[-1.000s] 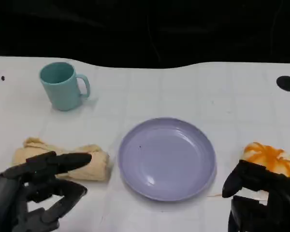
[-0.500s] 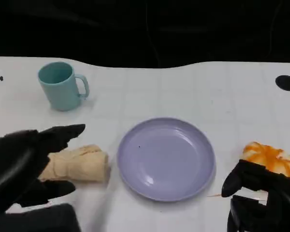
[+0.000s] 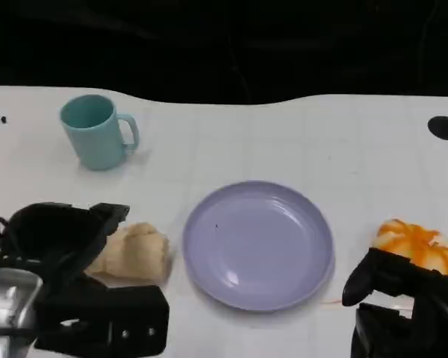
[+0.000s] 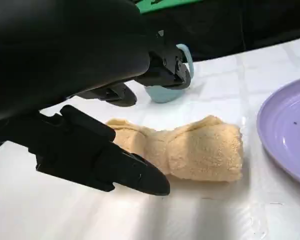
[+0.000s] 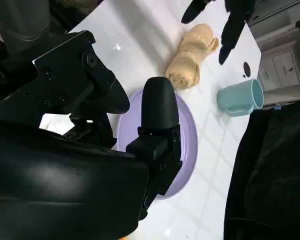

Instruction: Grasp the towel on the left side of the plate with the left hand and place it into the plate.

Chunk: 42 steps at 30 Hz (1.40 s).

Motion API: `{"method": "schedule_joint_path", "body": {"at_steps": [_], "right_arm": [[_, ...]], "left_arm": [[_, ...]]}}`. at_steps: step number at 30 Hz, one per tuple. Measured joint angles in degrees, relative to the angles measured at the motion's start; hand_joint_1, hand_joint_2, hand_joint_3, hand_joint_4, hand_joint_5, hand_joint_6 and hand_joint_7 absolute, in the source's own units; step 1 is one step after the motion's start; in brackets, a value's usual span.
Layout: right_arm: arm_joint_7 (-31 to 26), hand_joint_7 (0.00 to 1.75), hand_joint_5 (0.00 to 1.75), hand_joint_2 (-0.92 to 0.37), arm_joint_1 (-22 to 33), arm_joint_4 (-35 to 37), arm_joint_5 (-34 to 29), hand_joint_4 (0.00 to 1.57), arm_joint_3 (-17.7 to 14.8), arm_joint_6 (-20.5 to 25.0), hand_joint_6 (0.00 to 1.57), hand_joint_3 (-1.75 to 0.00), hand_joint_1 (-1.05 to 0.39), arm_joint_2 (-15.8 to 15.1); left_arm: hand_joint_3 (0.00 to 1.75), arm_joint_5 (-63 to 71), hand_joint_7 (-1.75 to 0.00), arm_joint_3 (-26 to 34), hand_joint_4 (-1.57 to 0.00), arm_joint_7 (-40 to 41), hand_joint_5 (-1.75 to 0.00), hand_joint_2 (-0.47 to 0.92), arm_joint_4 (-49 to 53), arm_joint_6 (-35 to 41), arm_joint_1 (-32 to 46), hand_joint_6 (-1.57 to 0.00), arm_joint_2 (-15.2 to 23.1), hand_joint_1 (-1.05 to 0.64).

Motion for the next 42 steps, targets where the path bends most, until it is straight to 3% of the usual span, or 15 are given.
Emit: {"method": "schedule_joint_path", "body": {"at_steps": [9,12,13,14,17,18,20,22,23,26,32,35,37,39,42], "right_arm": [[0.2,1.69,1.75,-0.5,0.4,0.2,0.0,0.78,0.1,-0.9,0.61,-1.38,-0.07,0.1],[0.1,1.68,1.75,-0.5,0.5,0.2,0.0,0.78,0.1,-0.9,0.6,-1.38,-0.07,0.1],[0.1,1.68,1.75,-0.5,0.5,0.1,0.0,0.78,0.1,-0.9,0.6,-1.38,-0.07,0.1],[0.1,1.68,1.75,-0.5,0.6,0.1,0.0,0.78,0.1,-0.9,0.6,-1.38,-0.07,0.1],[0.1,1.68,1.75,-0.5,0.6,0.0,0.0,0.77,0.1,-0.8,0.6,-1.38,-0.07,0.1],[0.0,1.68,1.75,-0.5,0.6,0.0,0.0,0.77,0.1,-0.8,0.6,-1.38,-0.07,0.1],[-0.1,1.68,1.75,-0.49,0.6,0.0,0.0,0.77,0.1,-0.8,0.6,-1.38,-0.07,0.1],[-0.1,1.68,1.75,-0.49,0.6,0.0,0.0,0.78,0.1,-0.8,0.6,-1.38,-0.08,0.1],[-0.1,1.68,1.75,-0.49,0.5,0.0,0.0,0.78,0.1,-0.8,0.6,-1.38,-0.08,0.1],[0.0,1.68,1.75,-0.49,0.5,0.0,0.0,0.78,0.1,-0.8,0.6,-1.38,-0.07,0.0],[0.1,1.68,1.75,-0.5,0.4,0.0,-0.1,0.79,0.1,-0.8,0.6,-1.38,-0.07,-0.1],[0.1,1.68,1.75,-0.5,0.4,0.0,-0.1,0.79,0.1,-0.8,0.61,-1.38,-0.06,-0.4],[0.2,1.68,1.75,-0.5,0.4,0.0,-0.1,0.78,0.1,-0.8,0.61,-1.38,-0.06,-0.4],[0.2,1.68,1.75,-0.5,0.4,0.0,0.1,0.78,0.0,-0.7,0.61,-1.38,-0.06,-0.4],[0.3,1.68,1.75,-0.5,0.4,0.0,0.1,0.79,0.0,-0.7,0.61,-1.37,-0.07,-0.5]], "left_arm": [[0.17,-0.2,-0.02,-4.4,-0.55,9.3,-0.1,0.92,22.0,-3.5,-7.8,-0.37,-3.1,-0.47],[0.2,-0.5,-0.09,-5.1,-0.78,12.6,-0.22,0.92,26.4,-5.0,-9.5,-0.55,-3.1,-0.36],[0.23,-0.9,-0.09,-5.4,-0.85,14.9,-0.4,0.92,28.0,-6.2,-9.7,-0.67,-3.1,-0.33],[0.25,-1.3,-0.08,-5.5,-0.82,16.7,-0.84,0.92,29.0,-7.0,-9.7,-0.86,-3.1,-0.3],[0.16,-2.5,-0.14,-5.6,-0.82,24.9,-1.42,0.92,32.9,-11.1,-9.8,-1.19,-2.9,-0.28],[0.12,-2.7,-0.34,-5.6,-0.8,27.2,-1.58,0.92,34.0,-12.6,-9.7,-1.16,-2.8,-0.28],[0.24,-3.9,-1.34,-5.6,-0.86,31.4,-1.71,0.92,35.3,-14.8,-9.4,-0.79,-2.6,-0.25],[0.42,-4.6,-1.64,-5.6,-0.86,35.1,-1.74,0.88,36.1,-16.7,-8.9,-0.66,-2.5,-0.23],[0.52,-4.8,-1.69,-5.6,-0.83,36.6,-1.74,0.84,36.2,-17.6,-8.6,-0.61,-2.5,-0.24],[0.4,-5.4,-1.74,-5.5,-0.74,38.1,-1.75,0.88,35.2,-18.9,-7.5,-0.54,-2.3,-0.26],[0.33,-6.5,-1.74,-4.3,-0.76,38.0,-1.75,0.86,28.4,-17.6,-6.6,-0.54,-2.1,-0.25],[0.34,-6.7,-1.54,-3.4,-0.78,36.7,-1.75,0.84,23.3,-15.2,-6.3,-0.62,-2.4,-0.27],[0.44,-6.7,-1.48,-3.2,-0.78,35.8,-1.75,0.81,20.5,-14.0,-6.0,-0.67,-2.9,-0.24],[0.62,-6.7,-1.67,-3.2,-0.78,33.5,-1.75,0.7,17.3,-12.3,-5.8,-0.58,-3.9,-0.22],[0.72,-6.8,-1.74,-3.3,-0.78,30.7,-1.75,0.64,13.2,-10.6,-5.9,-0.55,-5.5,-0.24]]}}
